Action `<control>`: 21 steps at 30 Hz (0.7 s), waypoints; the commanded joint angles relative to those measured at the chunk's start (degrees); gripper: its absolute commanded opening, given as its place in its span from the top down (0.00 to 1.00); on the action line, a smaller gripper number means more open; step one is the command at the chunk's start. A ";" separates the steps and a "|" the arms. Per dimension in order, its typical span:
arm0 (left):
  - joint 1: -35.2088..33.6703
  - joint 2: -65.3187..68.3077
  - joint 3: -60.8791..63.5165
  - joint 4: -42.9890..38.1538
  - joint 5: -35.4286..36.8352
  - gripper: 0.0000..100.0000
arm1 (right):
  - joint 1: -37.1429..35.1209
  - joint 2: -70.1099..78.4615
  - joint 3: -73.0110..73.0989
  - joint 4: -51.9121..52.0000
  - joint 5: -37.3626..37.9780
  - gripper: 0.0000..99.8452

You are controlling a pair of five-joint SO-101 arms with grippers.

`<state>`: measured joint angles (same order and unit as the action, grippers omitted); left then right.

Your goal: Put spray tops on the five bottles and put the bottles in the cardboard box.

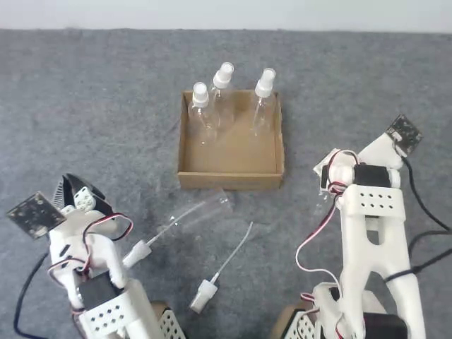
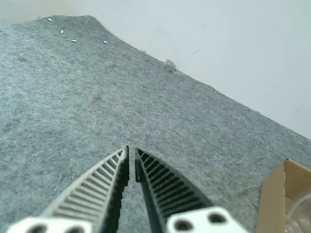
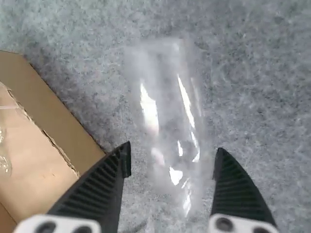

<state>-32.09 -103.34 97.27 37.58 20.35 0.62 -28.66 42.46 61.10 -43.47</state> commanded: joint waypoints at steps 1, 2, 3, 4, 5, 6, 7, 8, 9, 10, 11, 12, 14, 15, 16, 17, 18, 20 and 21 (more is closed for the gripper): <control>-0.09 -0.88 -0.75 0.26 0.09 0.99 | 0.31 -3.12 -2.29 0.22 -0.62 0.79; -0.09 -0.88 -0.75 0.26 0.09 0.99 | 0.31 -3.03 -3.16 0.75 -0.53 0.80; -0.09 -0.88 -0.75 0.26 0.09 0.99 | 0.31 -2.95 -4.13 1.54 0.18 0.80; -0.09 -0.88 -0.75 0.26 0.09 0.99 | 0.31 -3.03 -5.27 2.77 1.14 0.80; -0.09 -0.88 -0.75 0.26 0.09 0.99 | 0.31 -3.03 -6.51 4.26 2.29 0.80; -0.09 -0.88 -0.75 0.26 0.09 0.99 | 0.31 -3.03 -8.00 5.76 3.52 0.80; -0.09 -0.88 -0.75 0.26 0.09 0.99 | 0.31 -3.03 -9.58 7.34 4.75 0.80; -0.09 -0.88 -0.75 0.26 0.09 0.99 | 0.40 -2.86 -10.99 8.84 6.33 0.80; -0.09 -0.88 -0.75 0.26 0.09 0.99 | 0.40 -2.68 -12.48 10.15 8.18 0.80; -0.09 -0.88 -0.75 0.26 0.09 0.99 | 0.48 -2.51 -13.71 11.30 10.20 0.80; -0.09 -0.88 -0.75 0.26 0.09 0.99 | 0.48 -2.51 -14.77 12.18 12.31 0.80; -0.09 -0.88 -0.75 0.26 0.09 0.99 | 0.48 -2.51 -15.56 12.97 14.51 0.80; -0.09 -0.79 -0.75 0.26 0.09 0.99 | 0.40 -2.51 -16.97 14.55 20.31 0.80; -0.09 -0.79 -0.75 0.26 0.09 0.99 | 0.40 -2.51 -17.58 15.16 24.18 0.80; -0.09 -0.79 -0.75 0.26 0.09 0.99 | 0.57 -2.51 -18.02 15.60 28.31 0.80; -0.09 -0.79 -0.75 0.26 0.09 0.99 | 0.66 -2.51 -18.20 15.69 32.00 0.80; -0.09 -0.79 -0.75 0.26 0.09 0.99 | 0.84 -2.51 -18.20 15.52 35.52 0.80; -0.09 -0.79 -0.75 0.26 0.09 0.99 | 0.84 -2.42 -18.20 15.60 41.14 0.80; -0.09 -0.79 -0.75 0.26 0.09 0.99 | 0.84 -2.42 -18.20 15.69 43.60 0.80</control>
<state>-32.09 -103.34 97.27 37.58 20.35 0.70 -28.66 28.31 75.96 -11.56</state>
